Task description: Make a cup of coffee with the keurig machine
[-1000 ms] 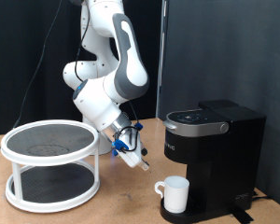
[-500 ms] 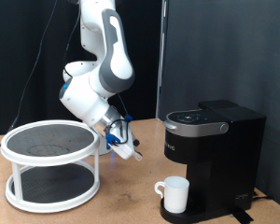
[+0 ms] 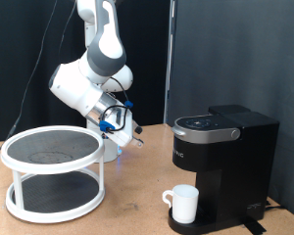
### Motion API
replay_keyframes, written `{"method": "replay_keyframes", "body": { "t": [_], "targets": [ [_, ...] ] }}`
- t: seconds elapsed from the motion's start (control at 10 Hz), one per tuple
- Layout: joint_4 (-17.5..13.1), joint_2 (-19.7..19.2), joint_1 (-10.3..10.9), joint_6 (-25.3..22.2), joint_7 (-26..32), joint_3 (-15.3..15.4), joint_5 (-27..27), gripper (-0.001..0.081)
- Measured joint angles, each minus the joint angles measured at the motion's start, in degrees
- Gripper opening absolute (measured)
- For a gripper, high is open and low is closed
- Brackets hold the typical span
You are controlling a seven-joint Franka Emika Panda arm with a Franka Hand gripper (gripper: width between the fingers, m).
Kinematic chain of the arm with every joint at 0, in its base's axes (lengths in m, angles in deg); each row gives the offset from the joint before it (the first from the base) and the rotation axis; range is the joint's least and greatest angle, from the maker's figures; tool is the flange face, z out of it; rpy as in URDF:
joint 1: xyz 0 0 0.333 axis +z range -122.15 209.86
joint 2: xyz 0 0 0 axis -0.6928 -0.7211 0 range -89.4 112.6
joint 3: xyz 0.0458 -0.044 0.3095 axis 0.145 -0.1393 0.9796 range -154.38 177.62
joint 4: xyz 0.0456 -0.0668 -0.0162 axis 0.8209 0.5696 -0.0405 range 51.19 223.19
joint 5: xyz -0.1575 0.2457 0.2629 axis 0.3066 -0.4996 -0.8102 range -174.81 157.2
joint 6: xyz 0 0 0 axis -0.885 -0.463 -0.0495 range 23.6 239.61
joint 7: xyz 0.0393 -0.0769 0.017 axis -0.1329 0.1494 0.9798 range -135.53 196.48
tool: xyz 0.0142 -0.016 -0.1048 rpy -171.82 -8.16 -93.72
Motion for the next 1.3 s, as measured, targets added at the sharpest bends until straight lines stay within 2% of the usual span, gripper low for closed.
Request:
{"method": "replay_keyframes", "body": {
  "t": [0.1, 0.3, 0.4, 0.7, 1.1, 1.3],
  "targets": [
    [-0.04, 0.09, 0.00, -1.32, 0.05, -0.06, 0.00, 0.0734],
    [-0.87, 2.32, -0.07, -8.93, -0.88, -1.23, -0.16, 0.0734],
    [-1.09, 3.98, -0.10, -11.00, -1.26, -1.83, -0.53, 0.0734],
    [-1.82, 9.36, -0.11, -14.70, -3.33, -2.76, -0.79, 0.0734],
    [-4.17, 15.28, -0.11, -16.96, -9.38, -2.88, -3.05, 0.0734],
    [-5.53, 17.06, -0.11, -19.14, -13.79, -3.14, -3.56, 0.0734]
  ]
}}
